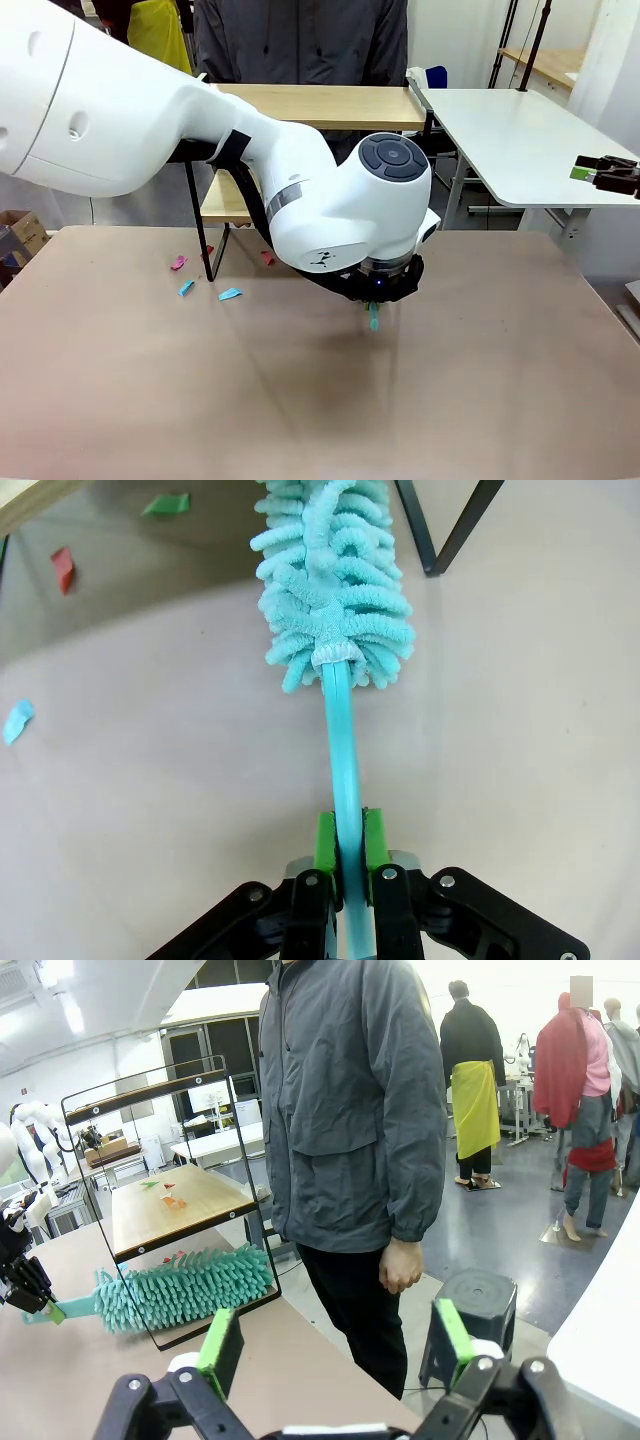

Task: Clean the shelf.
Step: Clean the specific section of the Shelf indicated by the human with the Duster.

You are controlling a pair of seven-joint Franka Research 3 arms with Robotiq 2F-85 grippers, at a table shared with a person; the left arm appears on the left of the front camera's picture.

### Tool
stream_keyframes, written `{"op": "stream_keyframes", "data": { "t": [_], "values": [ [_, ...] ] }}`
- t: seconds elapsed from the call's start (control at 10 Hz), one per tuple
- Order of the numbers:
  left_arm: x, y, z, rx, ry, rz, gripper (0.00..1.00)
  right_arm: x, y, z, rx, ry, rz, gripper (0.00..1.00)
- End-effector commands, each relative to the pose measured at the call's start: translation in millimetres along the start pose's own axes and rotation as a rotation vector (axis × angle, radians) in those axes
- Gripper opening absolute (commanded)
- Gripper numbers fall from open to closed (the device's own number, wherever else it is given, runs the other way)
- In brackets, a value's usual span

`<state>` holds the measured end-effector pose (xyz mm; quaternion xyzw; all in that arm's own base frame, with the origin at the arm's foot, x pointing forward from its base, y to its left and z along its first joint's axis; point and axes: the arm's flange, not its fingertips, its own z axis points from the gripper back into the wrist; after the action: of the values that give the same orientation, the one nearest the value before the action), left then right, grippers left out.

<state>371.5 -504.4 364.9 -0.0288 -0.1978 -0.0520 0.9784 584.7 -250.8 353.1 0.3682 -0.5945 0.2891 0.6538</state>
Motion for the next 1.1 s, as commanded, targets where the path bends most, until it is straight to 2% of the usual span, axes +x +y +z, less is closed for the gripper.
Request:
{"op": "stream_keyframes", "data": {
  "t": [0.0,0.3,0.7,1.0],
  "values": [
    [3,14,-2,0.031,0.048,-0.013,0.13,3,0,-1,-0.002,-0.006,0.005,1.00],
    [3,62,-3,0.131,0.139,-0.027,0.13,3,0,-1,-0.002,-0.006,0.005,1.00],
    [-7,155,12,0.253,0.173,0.051,0.13,3,0,-1,-0.002,-0.006,0.005,1.00],
    [-17,209,14,0.482,0.208,0.053,0.13,3,0,-1,-0.002,-0.006,0.005,1.00]
  ]
}}
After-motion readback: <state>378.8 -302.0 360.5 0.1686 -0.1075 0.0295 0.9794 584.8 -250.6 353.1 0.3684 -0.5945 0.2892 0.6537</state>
